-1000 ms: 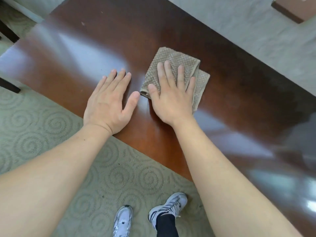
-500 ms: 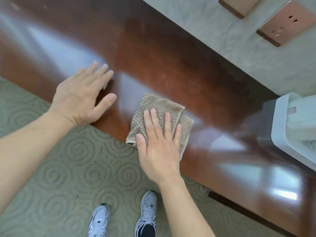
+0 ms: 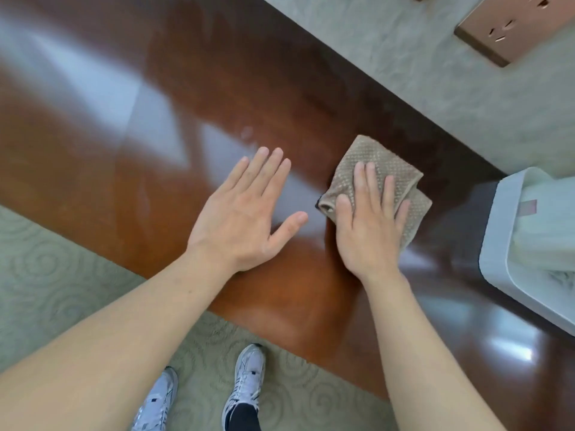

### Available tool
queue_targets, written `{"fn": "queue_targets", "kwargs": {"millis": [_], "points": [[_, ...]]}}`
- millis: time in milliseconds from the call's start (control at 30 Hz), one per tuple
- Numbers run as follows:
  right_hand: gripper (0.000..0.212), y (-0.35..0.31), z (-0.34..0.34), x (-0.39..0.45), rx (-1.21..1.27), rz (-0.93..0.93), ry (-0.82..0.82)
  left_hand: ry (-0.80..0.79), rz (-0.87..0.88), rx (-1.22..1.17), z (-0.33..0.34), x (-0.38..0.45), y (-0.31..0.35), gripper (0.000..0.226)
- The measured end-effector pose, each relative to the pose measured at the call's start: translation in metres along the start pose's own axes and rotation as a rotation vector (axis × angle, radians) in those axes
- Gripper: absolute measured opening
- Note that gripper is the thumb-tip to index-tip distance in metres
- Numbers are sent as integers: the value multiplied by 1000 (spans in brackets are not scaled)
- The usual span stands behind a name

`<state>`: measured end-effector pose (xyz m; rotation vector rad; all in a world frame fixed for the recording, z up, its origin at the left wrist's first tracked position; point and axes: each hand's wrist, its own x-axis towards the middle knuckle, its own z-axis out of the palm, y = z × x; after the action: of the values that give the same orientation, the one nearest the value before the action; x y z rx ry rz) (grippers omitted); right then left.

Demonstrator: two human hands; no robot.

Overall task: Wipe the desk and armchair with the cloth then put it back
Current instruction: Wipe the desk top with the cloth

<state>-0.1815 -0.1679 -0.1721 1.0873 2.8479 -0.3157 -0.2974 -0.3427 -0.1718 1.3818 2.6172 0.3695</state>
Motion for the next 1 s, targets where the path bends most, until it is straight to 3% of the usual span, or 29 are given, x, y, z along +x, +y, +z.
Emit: {"fn": "queue_targets", "kwargs": {"millis": [200,400,833,1000], "points": [[60,34,-18,88,-29,-18,7,-17,-3,16,-1,1,-1,84],[63,39,-17,96,-32,-61,23,-38,-23,19,-2,1,1,82],[65,-12,11,-63,8,-197,-7,149,48,-57,-7,-16,7,75],[64,-32,22,-117,44,-227,-10,96,112,169,-12,-29,22,72]]}}
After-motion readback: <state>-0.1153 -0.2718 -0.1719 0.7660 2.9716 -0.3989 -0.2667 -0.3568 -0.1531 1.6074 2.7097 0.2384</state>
